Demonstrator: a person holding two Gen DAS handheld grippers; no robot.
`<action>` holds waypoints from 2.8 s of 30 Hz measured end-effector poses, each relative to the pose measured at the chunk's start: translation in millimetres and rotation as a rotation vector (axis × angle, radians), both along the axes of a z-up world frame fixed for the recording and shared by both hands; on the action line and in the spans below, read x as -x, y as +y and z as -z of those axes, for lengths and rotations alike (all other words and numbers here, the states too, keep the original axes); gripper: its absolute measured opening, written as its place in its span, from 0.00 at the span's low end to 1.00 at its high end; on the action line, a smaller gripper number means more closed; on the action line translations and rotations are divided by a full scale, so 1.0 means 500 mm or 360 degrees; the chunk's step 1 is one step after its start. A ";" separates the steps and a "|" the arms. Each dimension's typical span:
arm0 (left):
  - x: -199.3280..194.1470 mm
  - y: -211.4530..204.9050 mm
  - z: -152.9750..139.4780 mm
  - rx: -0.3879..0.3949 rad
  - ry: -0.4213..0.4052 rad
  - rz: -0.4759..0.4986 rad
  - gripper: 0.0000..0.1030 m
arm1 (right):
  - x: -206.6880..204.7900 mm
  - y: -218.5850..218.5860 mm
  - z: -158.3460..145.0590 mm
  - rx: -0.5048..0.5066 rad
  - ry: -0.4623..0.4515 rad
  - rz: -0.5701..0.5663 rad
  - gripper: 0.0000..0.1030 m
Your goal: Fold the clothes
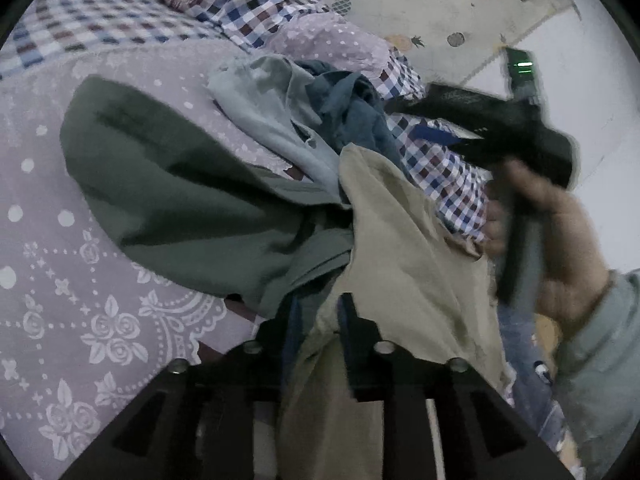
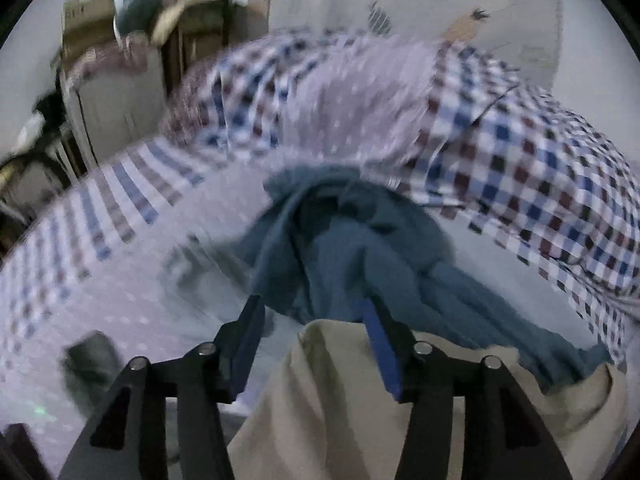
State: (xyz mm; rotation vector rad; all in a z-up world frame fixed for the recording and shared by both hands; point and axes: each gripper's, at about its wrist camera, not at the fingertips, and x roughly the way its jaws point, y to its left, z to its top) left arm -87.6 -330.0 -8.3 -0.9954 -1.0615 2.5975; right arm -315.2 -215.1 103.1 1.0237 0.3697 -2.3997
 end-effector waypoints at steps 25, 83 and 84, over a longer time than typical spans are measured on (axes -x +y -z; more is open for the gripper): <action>-0.226 0.215 -0.225 0.0768 0.0284 0.0152 0.84 | -0.668 0.576 -0.197 0.0528 0.0043 0.0329 0.84; -0.519 1.323 -0.143 0.1360 0.0423 0.1428 0.84 | -1.021 1.445 0.026 0.1248 0.0388 0.1540 0.88; -0.515 1.328 -0.142 0.1348 0.0416 0.1411 0.84 | -1.023 1.450 0.028 0.1259 0.0384 0.1549 0.88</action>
